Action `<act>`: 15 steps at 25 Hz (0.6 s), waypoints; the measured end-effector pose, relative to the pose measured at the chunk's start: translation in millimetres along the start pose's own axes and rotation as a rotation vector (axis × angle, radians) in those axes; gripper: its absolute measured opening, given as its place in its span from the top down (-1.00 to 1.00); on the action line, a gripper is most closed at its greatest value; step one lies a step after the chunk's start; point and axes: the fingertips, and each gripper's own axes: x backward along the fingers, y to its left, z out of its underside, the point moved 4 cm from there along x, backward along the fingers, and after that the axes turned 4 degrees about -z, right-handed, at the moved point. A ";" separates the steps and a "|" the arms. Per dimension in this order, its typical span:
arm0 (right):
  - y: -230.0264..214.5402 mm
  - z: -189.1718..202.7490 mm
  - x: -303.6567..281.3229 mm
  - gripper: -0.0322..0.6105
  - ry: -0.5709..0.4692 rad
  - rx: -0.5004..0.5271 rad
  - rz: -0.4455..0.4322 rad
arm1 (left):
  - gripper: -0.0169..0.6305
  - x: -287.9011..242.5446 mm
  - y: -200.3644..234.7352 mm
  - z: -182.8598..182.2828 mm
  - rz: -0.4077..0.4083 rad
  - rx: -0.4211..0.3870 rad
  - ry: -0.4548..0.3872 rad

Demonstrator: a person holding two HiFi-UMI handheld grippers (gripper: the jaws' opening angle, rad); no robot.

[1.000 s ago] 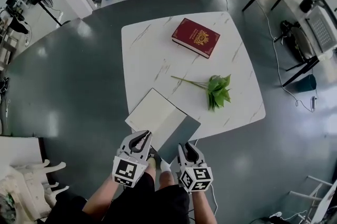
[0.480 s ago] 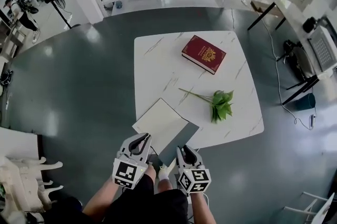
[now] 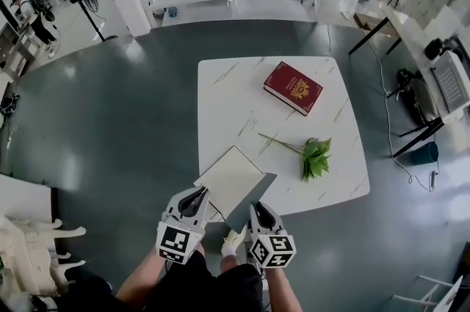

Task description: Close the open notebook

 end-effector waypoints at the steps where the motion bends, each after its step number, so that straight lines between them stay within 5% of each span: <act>1: 3.7 -2.1 -3.3 0.67 -0.003 -0.002 0.003 | 0.84 0.0 5.4 -0.5 0.003 0.001 0.000; 15: 44.7 -17.8 -67.9 0.71 -0.049 -0.050 0.111 | 0.84 -11.9 74.1 -5.0 0.120 -0.016 -0.001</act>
